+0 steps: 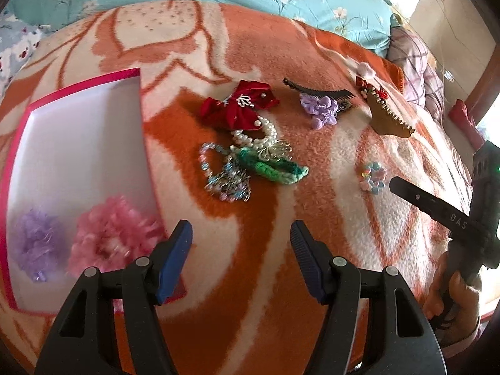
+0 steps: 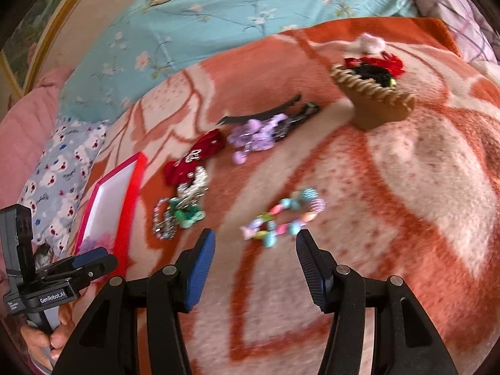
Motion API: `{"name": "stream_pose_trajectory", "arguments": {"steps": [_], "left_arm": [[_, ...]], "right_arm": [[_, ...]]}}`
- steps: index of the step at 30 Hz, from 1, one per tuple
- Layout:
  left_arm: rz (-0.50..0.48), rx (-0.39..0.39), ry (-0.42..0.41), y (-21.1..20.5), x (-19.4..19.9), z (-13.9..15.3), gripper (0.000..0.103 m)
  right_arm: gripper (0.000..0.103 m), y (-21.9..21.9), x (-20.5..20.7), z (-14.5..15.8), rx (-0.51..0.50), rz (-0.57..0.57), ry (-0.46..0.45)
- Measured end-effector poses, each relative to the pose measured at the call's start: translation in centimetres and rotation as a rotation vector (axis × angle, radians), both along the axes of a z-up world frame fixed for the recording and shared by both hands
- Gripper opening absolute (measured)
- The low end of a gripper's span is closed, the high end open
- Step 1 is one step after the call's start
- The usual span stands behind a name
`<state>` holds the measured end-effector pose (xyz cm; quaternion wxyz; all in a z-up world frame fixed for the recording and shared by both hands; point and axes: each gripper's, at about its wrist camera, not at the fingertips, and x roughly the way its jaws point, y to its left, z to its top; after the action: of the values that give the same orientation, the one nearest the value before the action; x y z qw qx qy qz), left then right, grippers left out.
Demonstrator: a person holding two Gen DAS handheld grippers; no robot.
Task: Organize jewelry
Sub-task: 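Withdraw both tools from the box toward the remaining jewelry, then grasp the red velvet bow clip with the left tool while the right tool grasps the beaded bracelet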
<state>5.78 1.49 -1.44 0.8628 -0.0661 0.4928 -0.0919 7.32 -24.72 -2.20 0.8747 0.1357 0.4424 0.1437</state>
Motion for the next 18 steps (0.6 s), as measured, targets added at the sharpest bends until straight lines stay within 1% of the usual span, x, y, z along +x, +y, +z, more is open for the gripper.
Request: {"name": "stream_pose_trajectory", "arguments": {"steps": [3, 7, 11, 13, 14, 15, 17, 18], "left_arm": [[0.015, 0.001, 0.013, 0.0, 1.5, -0.4, 0.065], [0.035, 0.017, 0.010, 0.5, 3.8, -0.4, 0.065], [0.031, 0.055, 0.000, 0.3, 7.2, -0.1, 0.065], [0.020, 0.080, 0.001, 0.0, 9.0, -0.3, 0.067], [0.015, 0.093, 0.005, -0.1, 9.8, -0.5, 0.070], [0.007, 0.103, 0.010, -0.3, 10.7, -0.7, 0.070], [-0.009, 0.122, 0.019, -0.6, 12.3, -1.2, 0.070], [-0.017, 0.130, 0.024, -0.7, 12.9, -1.5, 0.072]], "right_arm": [[0.061, -0.6, 0.4, -0.4, -0.014, -0.022, 0.007], [0.061, -0.6, 1.3, -1.0, -0.034, -0.026, 0.020], [0.061, 0.1, 1.9, -1.4, -0.061, -0.007, 0.023], [0.062, 0.7, 2.2, -1.5, -0.079, 0.009, 0.025], [0.062, 0.9, 2.4, -1.6, -0.089, 0.015, 0.026], [0.062, 1.3, 2.6, -1.7, -0.105, 0.023, 0.024], [0.061, 1.8, 2.9, -1.9, -0.139, 0.033, 0.020], [0.057, 2.0, 3.1, -2.0, -0.156, 0.036, 0.016]]}}
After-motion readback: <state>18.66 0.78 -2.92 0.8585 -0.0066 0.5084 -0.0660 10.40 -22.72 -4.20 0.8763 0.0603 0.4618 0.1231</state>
